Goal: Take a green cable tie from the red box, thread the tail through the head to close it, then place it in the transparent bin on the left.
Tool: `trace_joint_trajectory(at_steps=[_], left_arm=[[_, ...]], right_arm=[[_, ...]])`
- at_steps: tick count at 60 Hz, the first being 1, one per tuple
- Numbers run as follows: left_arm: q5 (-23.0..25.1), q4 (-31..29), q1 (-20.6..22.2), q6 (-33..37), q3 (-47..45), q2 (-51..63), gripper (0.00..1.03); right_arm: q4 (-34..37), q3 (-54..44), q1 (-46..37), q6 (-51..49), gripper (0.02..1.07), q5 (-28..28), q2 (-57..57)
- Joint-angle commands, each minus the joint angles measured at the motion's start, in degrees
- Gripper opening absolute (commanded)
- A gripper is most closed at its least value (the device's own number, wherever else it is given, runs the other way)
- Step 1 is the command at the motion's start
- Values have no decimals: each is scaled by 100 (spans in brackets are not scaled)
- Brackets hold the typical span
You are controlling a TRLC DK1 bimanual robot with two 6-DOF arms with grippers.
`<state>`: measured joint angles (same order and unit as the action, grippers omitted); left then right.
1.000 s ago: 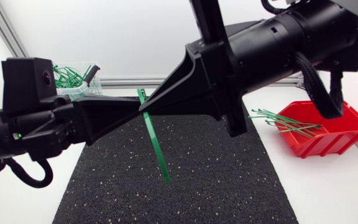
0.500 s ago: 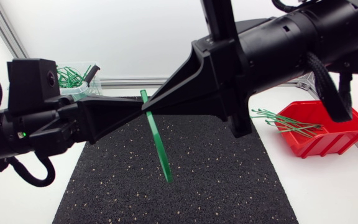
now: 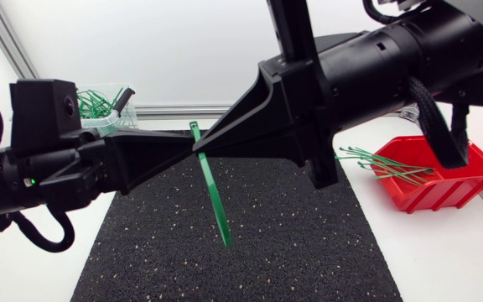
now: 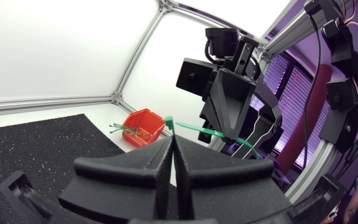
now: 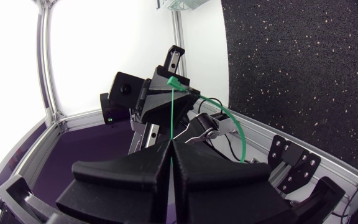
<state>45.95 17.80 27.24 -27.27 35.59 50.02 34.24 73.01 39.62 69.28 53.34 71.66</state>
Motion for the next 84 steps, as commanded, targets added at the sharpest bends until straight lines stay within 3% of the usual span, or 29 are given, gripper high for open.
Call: trace_joint_trajectory(at_steps=[1,29,54,72,84], left_arm=[[-25,13,79,-121,-88,-54,4],[-104,48,158,-103,-105,-168,4],[-860,-75,712,362,-184,-476,4],[-966,-172,712,415,-140,-625,4],[-1220,-400,1055,582,-105,-810,4]], right_arm=[[-84,-138,-42,200,7,-8,-20],[-313,-244,-112,315,7,10,50],[-515,-261,-217,587,7,150,85],[-480,-323,-261,675,7,150,85],[-515,-288,-253,693,7,159,226]])
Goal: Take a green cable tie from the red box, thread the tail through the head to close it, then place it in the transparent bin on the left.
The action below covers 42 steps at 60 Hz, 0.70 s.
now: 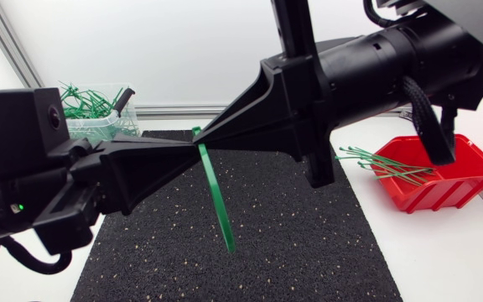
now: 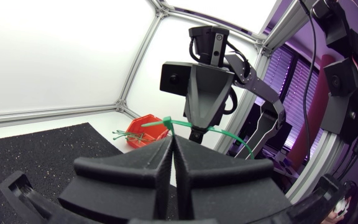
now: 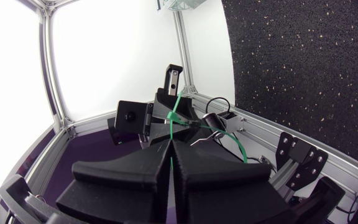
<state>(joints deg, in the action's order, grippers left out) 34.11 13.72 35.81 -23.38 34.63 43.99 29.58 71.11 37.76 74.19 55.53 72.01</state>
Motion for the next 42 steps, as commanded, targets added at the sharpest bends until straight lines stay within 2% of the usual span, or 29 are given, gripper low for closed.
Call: trace_joint_trajectory(at_steps=[1,11,28,35,42], left_arm=[[-36,8,198,193,-9,-206,4],[-466,-238,629,448,26,-382,4],[-554,-334,681,474,79,-444,4],[-510,-334,532,509,52,-338,4],[-361,-334,286,580,26,-189,4]], right_arm=[[-49,-97,-67,201,7,-60,191],[-23,-54,-67,218,7,-68,296],[39,-80,-93,201,7,-130,340],[179,-71,-102,174,8,-183,173],[355,-54,-102,-63,43,-156,41]])
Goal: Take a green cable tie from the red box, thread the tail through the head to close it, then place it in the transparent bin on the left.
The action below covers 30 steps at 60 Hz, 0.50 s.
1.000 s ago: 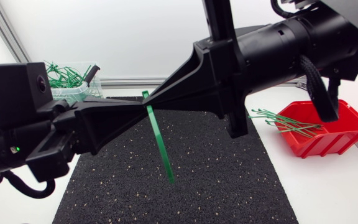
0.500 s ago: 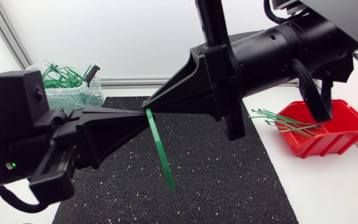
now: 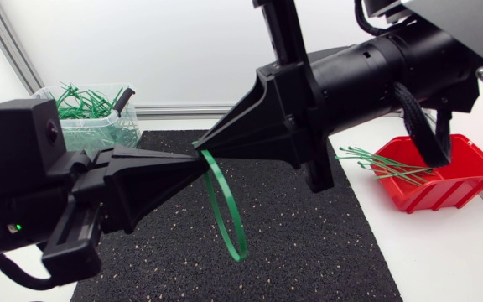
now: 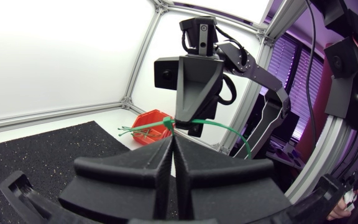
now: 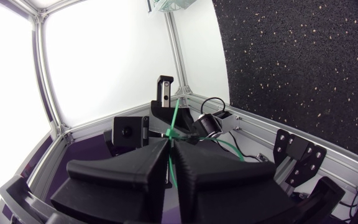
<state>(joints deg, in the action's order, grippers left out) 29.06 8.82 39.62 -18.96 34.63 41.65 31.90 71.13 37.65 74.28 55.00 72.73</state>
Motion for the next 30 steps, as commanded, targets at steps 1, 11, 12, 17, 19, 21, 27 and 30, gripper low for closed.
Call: trace_joint_trajectory(at_steps=[1,11,12,17,19,21,27,30], left_arm=[[188,164,-191,138,17,71,4],[469,190,-446,191,-53,159,4],[469,190,-446,191,-53,159,4],[583,190,-446,217,-106,107,4],[583,182,-446,217,-123,63,4],[592,182,-428,217,-132,36,4],[619,173,-314,217,-167,-60,4],[619,182,-244,253,-185,-69,4]], right_arm=[[141,-56,-100,-72,47,-69,-48],[194,-56,-232,-177,51,-34,-154],[194,-56,-258,-186,51,-34,-163],[194,-38,-425,-203,51,-34,-171],[194,-47,-434,-230,51,-34,-145],[194,-56,-434,-265,51,-34,-101],[185,-21,-399,-353,51,-25,101],[176,41,-337,-414,51,10,215]])
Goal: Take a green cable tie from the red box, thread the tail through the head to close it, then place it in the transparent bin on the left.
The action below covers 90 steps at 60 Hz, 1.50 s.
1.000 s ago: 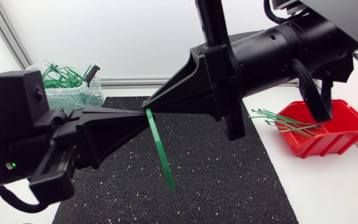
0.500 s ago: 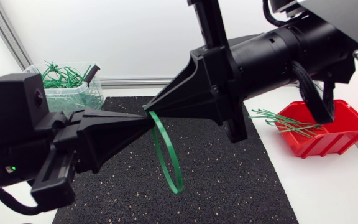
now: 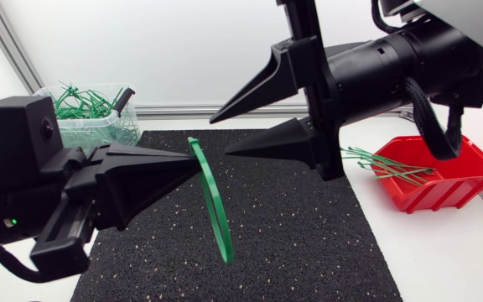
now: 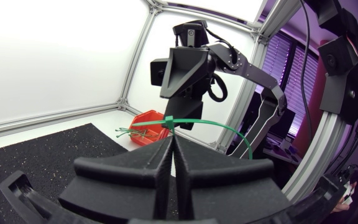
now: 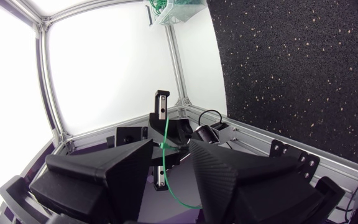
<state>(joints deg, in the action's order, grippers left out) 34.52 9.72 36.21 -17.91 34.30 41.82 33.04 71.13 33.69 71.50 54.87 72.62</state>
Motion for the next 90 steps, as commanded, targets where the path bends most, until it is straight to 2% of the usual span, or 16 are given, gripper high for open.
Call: trace_joint_trajectory(at_steps=[1,12,35,44,54,59,79,90], left_arm=[[72,92,115,148,-161,-87,4],[72,74,229,218,-205,-104,4],[72,74,247,253,-214,-113,4],[72,66,255,253,-214,-122,4],[72,57,247,253,-240,-166,4],[72,57,247,253,-240,-166,4],[72,39,291,253,-222,-166,4],[11,-154,501,244,-108,-315,4]], right_arm=[[63,50,67,-163,51,24,253],[-43,199,138,-225,44,32,525],[-43,357,480,-198,44,94,569],[-78,384,480,-207,23,32,587],[-78,366,524,-198,20,32,578],[-78,366,524,-216,8,-47,543],[-34,331,533,-225,8,-187,437],[-61,322,507,-295,8,-381,622]])
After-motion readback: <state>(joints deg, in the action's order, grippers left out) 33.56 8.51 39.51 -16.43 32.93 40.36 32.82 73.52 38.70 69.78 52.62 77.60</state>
